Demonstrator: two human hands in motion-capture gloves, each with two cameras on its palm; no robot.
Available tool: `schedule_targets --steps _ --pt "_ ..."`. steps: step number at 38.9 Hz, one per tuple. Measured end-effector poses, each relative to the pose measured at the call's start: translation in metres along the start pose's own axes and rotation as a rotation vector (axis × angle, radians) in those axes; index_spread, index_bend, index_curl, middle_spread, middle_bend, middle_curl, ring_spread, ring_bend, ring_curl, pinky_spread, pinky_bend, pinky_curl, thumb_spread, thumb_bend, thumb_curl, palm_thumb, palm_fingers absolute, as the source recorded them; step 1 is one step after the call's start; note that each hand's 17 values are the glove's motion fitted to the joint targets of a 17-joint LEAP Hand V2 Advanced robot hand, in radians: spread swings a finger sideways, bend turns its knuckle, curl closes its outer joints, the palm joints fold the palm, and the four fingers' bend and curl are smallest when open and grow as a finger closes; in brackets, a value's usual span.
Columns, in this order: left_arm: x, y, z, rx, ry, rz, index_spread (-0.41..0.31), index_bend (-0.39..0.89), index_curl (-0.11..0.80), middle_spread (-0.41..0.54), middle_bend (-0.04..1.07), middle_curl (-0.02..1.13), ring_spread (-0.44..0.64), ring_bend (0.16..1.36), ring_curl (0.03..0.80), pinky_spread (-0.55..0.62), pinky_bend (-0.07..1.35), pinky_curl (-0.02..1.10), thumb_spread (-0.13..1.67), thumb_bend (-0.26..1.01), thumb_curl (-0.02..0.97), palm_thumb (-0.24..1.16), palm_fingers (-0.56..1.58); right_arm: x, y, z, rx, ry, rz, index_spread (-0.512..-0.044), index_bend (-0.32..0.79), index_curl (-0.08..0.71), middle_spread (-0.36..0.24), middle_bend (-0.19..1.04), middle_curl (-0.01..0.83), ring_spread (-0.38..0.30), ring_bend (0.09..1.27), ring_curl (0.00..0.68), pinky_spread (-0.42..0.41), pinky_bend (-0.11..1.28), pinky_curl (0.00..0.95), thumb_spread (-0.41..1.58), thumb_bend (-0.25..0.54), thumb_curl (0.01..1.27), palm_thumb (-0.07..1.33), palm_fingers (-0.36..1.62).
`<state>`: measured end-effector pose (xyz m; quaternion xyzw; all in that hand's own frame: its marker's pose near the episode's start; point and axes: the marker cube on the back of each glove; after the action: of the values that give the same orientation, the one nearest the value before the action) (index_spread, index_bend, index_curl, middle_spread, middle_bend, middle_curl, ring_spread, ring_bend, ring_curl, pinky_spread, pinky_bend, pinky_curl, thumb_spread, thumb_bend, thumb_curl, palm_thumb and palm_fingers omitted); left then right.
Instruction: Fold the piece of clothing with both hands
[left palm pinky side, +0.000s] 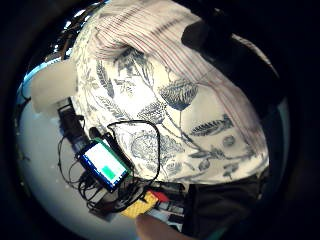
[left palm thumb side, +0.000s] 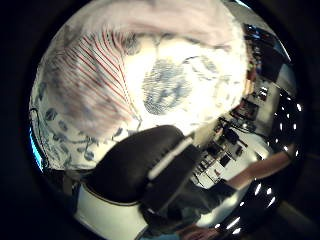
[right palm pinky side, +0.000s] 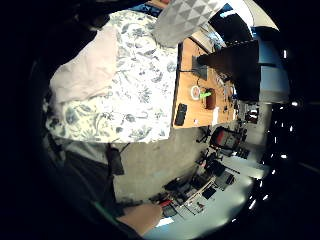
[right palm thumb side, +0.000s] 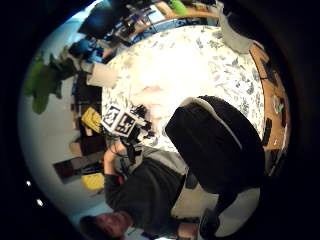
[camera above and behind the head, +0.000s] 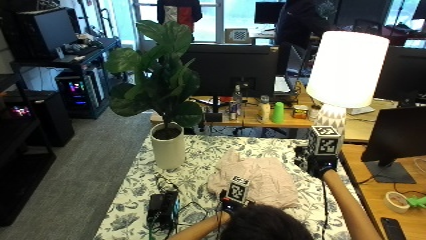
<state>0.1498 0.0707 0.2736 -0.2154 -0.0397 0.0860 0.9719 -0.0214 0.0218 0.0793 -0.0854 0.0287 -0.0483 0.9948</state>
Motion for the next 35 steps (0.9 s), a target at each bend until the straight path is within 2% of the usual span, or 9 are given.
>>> schedule_targets --steps 2,3,8,12,15,18,21,29,35 --pt "0.002 -0.012 0.010 0.041 -0.011 0.025 0.087 0.10 0.287 0.259 0.16 0.19 0.33 0.63 0.305 0.37 0.52 0.34 1.02 -0.03 0.175 0.03 0.22 0.000 0.000 0.005 -0.010 0.001 0.000 -0.301 0.14 0.288 0.000 0.18 0.283 0.053 0.42 0.298 0.225 0.46 0.321 1.31 0.076 0.13 0.34 0.45" --pt "0.004 -0.012 0.013 0.026 -0.005 0.031 0.127 0.01 0.254 0.321 0.15 0.19 0.35 0.67 0.315 0.38 0.59 0.36 0.97 -0.06 0.175 -0.03 0.21 0.001 0.000 0.009 -0.016 0.004 0.001 -0.301 0.14 0.289 0.000 0.18 0.285 0.053 0.42 0.301 0.225 0.46 0.322 1.31 0.072 0.13 0.34 0.45" --pt "0.013 0.029 -0.011 0.089 -0.005 0.062 0.174 0.07 0.221 0.355 0.20 0.21 0.37 0.71 0.316 0.36 0.64 0.37 1.00 0.00 0.195 0.04 0.25 0.003 -0.002 0.032 -0.059 0.025 0.007 -0.302 0.14 0.291 -0.005 0.18 0.294 0.053 0.42 0.308 0.226 0.46 0.328 1.32 0.056 0.13 0.35 0.45" --pt "-0.007 -0.007 -0.011 0.179 -0.153 -0.048 0.092 0.13 0.231 0.181 0.24 0.24 0.21 0.70 0.305 0.17 0.65 0.36 1.17 0.12 0.232 0.25 0.52 -0.001 -0.010 0.059 -0.097 0.021 -0.019 -0.302 0.14 0.293 -0.007 0.18 0.299 0.053 0.42 0.312 0.226 0.46 0.332 1.32 0.044 0.14 0.35 0.45" --pt "-0.016 -0.040 -0.003 0.164 -0.165 -0.055 0.018 0.11 0.227 0.062 0.22 0.25 0.07 0.68 0.298 -0.05 0.74 0.37 1.24 0.18 0.260 0.36 0.74 -0.005 -0.017 0.080 -0.126 0.022 -0.044 -0.302 0.14 0.294 -0.007 0.18 0.303 0.053 0.42 0.316 0.226 0.46 0.335 1.32 0.038 0.14 0.36 0.45" --pt "-0.011 -0.022 -0.020 0.174 -0.107 -0.006 -0.056 0.14 0.246 -0.039 0.24 0.28 -0.06 0.64 0.305 -0.19 0.75 0.38 1.29 0.23 0.283 0.44 0.91 -0.013 -0.022 0.103 -0.157 0.035 -0.076 -0.302 0.14 0.293 -0.010 0.18 0.309 0.049 0.43 0.320 0.227 0.46 0.337 1.32 0.046 0.15 0.39 0.46" --pt "-0.016 0.002 -0.036 0.165 -0.118 -0.073 -0.109 0.16 0.267 -0.113 0.25 0.31 -0.15 0.60 0.311 -0.28 0.74 0.38 1.33 0.25 0.301 0.51 1.03 -0.019 -0.030 0.126 -0.186 0.054 -0.103 -0.301 0.11 0.282 -0.020 0.20 0.322 0.030 0.45 0.329 0.200 0.45 0.336 1.30 0.068 0.17 0.47 0.51" --pt "-0.030 -0.001 -0.044 0.018 -0.125 -0.134 -0.184 0.12 0.283 -0.224 0.31 0.38 -0.27 0.54 0.340 -0.40 0.68 0.38 1.37 0.27 0.319 0.58 1.15 -0.051 -0.044 0.194 -0.256 0.054 -0.149 -0.316 0.10 0.260 -0.064 0.24 0.356 -0.046 0.49 0.345 0.095 0.44 0.334 1.23 0.111 0.23 0.64 0.63" --pt "-0.027 0.000 -0.052 -0.033 -0.067 -0.067 -0.209 0.11 0.283 -0.267 0.36 0.43 -0.32 0.56 0.366 -0.43 0.67 0.39 1.41 0.27 0.320 0.59 1.20 -0.079 -0.015 0.202 -0.280 0.069 -0.121 -0.316 0.12 0.271 -0.099 0.26 0.383 -0.105 0.50 0.369 0.020 0.44 0.348 1.10 0.108 0.27 0.75 0.69"
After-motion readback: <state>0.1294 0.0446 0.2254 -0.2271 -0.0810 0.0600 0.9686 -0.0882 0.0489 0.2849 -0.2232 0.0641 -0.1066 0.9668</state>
